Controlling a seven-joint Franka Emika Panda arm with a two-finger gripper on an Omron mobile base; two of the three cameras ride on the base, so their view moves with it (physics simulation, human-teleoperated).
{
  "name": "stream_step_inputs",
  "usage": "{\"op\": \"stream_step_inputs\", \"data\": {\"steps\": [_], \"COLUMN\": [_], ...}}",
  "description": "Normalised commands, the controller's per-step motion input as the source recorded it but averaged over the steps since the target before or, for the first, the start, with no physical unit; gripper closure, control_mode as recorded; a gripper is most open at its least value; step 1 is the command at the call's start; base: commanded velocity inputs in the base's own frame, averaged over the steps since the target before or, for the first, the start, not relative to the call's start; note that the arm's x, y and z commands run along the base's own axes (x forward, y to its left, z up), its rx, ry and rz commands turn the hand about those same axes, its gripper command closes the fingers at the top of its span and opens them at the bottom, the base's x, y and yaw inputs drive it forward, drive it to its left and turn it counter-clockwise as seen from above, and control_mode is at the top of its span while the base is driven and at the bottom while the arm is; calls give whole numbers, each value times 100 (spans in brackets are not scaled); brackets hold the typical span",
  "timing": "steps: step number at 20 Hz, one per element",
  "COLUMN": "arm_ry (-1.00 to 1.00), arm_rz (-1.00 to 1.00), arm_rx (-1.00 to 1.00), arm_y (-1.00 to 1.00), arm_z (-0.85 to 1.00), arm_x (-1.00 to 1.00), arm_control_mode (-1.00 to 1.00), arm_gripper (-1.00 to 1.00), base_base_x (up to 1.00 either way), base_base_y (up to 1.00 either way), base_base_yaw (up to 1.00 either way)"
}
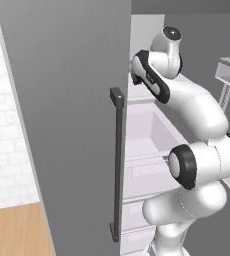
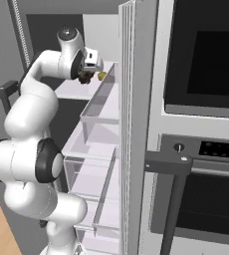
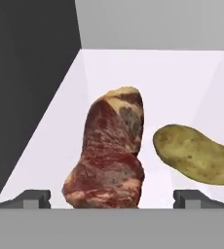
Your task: Place one potato and one steak in each tupperware on the nearby counter, to pack two identical lunches.
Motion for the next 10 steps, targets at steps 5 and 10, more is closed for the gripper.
{"op": "stream_step_inputs", "data": {"steps": [5, 10], "arm_ry": [0, 0], "arm_rz": [0, 0], "arm_rx": [0, 0], "arm_y": [0, 15], "arm_z": [-10, -24], "arm_x": [6, 27], "arm_control_mode": [-100, -100], "arm_gripper": [-100, -100], "base_base_x": [0, 0], "base_base_y": [0, 0], "base_base_yaw": [0, 0]}}
